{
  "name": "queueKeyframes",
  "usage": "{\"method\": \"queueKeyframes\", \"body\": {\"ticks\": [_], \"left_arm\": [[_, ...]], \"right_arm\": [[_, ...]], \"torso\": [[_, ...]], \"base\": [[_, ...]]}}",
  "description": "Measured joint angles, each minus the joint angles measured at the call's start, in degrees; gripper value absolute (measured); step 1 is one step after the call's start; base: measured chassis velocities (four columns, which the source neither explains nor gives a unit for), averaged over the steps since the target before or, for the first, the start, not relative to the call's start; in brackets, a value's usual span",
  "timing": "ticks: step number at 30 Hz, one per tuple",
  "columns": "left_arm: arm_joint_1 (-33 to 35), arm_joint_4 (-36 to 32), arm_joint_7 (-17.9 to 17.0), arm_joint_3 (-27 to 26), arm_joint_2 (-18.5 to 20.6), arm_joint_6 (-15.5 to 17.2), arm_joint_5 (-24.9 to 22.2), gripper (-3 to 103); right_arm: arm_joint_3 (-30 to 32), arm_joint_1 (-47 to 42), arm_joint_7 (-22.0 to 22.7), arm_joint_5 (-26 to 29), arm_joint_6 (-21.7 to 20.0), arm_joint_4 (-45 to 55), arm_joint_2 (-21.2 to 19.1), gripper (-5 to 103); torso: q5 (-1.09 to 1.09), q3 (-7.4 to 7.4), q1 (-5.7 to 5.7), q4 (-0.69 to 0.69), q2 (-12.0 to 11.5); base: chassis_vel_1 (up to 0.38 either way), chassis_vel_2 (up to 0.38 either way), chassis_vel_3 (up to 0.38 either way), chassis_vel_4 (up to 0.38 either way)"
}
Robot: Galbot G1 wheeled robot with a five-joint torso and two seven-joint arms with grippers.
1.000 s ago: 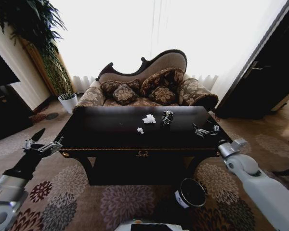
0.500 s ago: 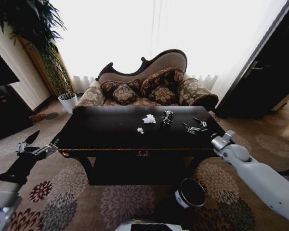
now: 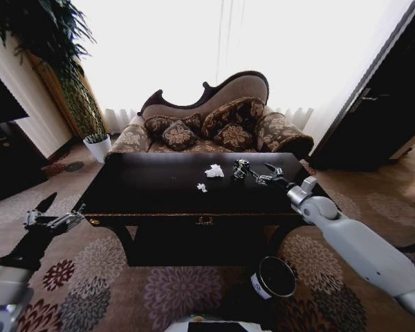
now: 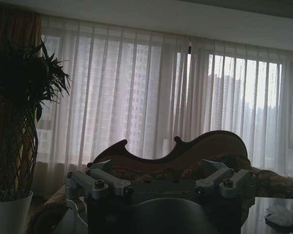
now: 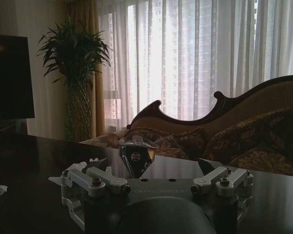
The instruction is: Move to the front of the table and place the trash on the table into the trash bin.
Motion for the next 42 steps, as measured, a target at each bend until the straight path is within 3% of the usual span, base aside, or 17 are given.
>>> {"method": "queueKeyframes", "body": {"ticks": [38, 41, 42], "left_arm": [[0.7, 0.6, 0.2, 0.7, -1.2, -0.4, 1.9, 100], [0.9, 0.5, 0.3, 0.5, -1.2, -0.5, 2.1, 100], [0.9, 0.5, 0.3, 0.5, -1.2, -0.5, 2.1, 100]], "right_arm": [[-13.6, 11.1, 0.6, -1.7, 0.8, -8.6, 5.2, 103], [-13.7, 11.5, 0.4, -1.3, 1.0, -8.7, 5.1, 98], [-13.7, 11.6, 0.4, -1.1, 1.0, -8.7, 5.0, 88]], "torso": [[0.0, 0.0, -0.01, 0.01, 0.0], [0.0, 0.0, 0.0, 0.01, 0.0], [-0.01, -0.01, -0.01, 0.01, 0.0]], "base": [[0.0, 0.0, 0.0, 0.0], [0.0, 0.0, 0.0, 0.0], [0.0, 0.0, 0.0, 0.0]]}}
